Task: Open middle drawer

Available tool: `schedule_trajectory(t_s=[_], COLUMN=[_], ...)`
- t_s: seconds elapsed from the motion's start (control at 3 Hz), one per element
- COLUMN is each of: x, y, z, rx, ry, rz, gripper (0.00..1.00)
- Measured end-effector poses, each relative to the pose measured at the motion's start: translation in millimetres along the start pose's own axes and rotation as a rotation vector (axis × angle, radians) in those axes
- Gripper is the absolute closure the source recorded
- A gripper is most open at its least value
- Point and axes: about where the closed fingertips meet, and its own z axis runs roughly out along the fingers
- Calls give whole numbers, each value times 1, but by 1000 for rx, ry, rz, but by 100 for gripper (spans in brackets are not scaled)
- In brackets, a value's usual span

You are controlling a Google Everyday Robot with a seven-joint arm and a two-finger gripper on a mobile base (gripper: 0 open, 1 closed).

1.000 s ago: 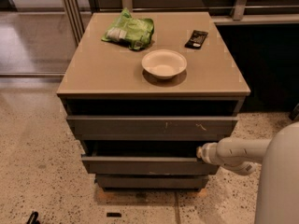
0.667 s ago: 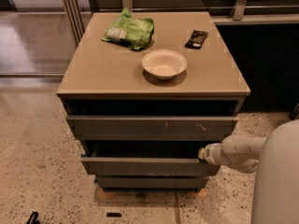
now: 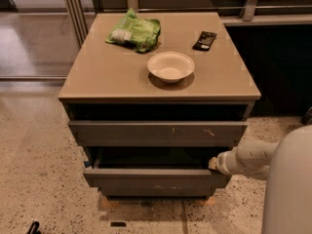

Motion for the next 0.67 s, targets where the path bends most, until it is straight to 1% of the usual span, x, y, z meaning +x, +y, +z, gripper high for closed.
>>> schedule_trajectory(t_s=[0.33,0.67], x=[0,12], y=[0,0], z=[0,-8], rx=[0,-56], ry=[0,47], rz=[0,-20], gripper=[100,100])
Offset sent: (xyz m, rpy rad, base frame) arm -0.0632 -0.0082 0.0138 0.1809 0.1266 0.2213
